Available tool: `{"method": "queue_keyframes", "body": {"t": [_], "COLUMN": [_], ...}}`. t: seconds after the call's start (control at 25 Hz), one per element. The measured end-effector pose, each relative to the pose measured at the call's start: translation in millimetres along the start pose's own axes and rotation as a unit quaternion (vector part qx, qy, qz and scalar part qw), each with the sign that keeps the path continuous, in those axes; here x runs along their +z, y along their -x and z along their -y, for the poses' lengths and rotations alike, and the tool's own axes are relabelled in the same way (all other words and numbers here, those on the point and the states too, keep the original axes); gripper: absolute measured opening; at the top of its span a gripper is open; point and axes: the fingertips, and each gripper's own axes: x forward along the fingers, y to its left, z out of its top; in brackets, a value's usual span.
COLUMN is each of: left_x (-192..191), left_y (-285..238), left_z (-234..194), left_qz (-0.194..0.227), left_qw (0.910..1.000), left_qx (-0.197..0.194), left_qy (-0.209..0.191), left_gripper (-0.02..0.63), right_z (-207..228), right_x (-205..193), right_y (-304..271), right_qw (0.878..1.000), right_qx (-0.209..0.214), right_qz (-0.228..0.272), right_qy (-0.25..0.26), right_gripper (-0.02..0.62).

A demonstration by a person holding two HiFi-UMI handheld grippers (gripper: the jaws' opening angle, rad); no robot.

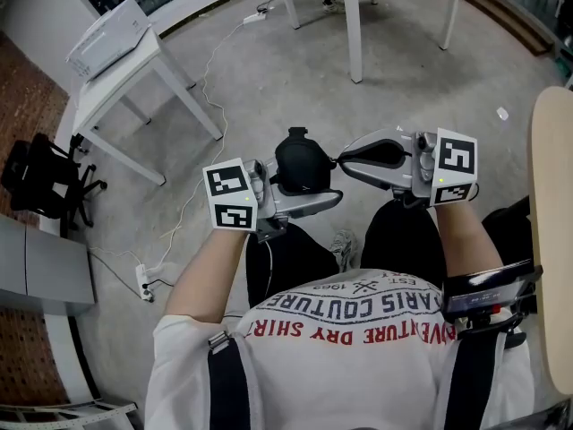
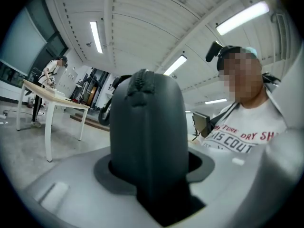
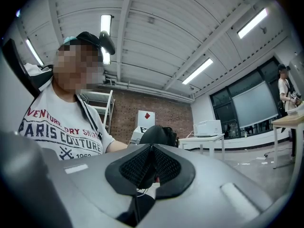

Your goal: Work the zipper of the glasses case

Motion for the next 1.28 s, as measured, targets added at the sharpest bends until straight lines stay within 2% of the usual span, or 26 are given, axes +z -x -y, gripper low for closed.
{"method": "queue_keyframes", "body": {"t": [0.6, 0.84, 1.28], "left_x": [27, 50, 69], "left_y": [9, 21, 34], "left_z": [-3, -12, -23], "left_qz": [0.093, 0.177, 0.245], "left_qw": [0.9953, 0.9822, 0.9650], "left_qx": [0.000, 0.009, 0.024], "left_qy": [0.030, 0.060, 0.089], "left_gripper": [0.242, 0.242, 0.242], "right_z": [-1, -1, 1], "right_x": [-4, -7, -13], "right_y": [-4, -5, -3], "right_qw": [1.000, 1.000, 1.000], "right_qx": [0.004, 0.003, 0.000], "right_qz": [0.002, -0.001, -0.005], "right_qy": [-0.007, -0.009, -0.016], "right_gripper": [0.018, 0.018, 0.018]}}
